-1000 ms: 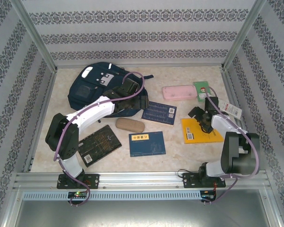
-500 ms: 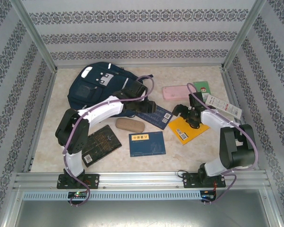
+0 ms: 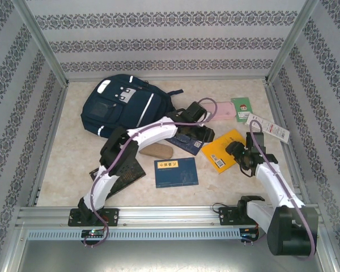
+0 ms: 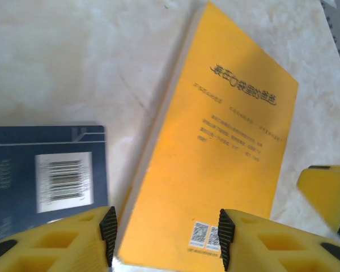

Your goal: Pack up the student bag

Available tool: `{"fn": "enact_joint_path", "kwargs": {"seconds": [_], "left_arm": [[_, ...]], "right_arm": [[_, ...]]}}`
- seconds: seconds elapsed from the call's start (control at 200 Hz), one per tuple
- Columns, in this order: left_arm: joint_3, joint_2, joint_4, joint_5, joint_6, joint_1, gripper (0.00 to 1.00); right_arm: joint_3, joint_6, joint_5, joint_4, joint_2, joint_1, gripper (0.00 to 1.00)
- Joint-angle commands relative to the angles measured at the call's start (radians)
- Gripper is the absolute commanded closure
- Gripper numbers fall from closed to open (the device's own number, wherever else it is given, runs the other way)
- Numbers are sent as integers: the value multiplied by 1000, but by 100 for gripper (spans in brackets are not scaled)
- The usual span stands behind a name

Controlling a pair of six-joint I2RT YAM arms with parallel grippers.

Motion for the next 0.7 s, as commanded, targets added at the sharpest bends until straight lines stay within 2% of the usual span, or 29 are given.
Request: {"fn": "enact_joint_path", "kwargs": {"seconds": [0.0,0.145,0.255,0.345,0.485,0.699], "left_arm": [[123,91,-92,37,59,-20,49],[234,189,-165,63,78,-24,50],[237,210,-184,77,78,-27,50],[202,201,-184,86,71,-28,53],[94,147,-143,86,39,-30,55],[-30,65,-85,91,2,-44,57]], "right_arm": [[-56,57,-12,29,-40,-17,35],[-82,64,-39,79,10,-31,36],[-70,45,-67,145,81,-35,37],[-32,17,-106,189,161,-41,37],[61,-50,-191,223,300,-48,45],[174,-121,-205,184,396,-51,40]]}}
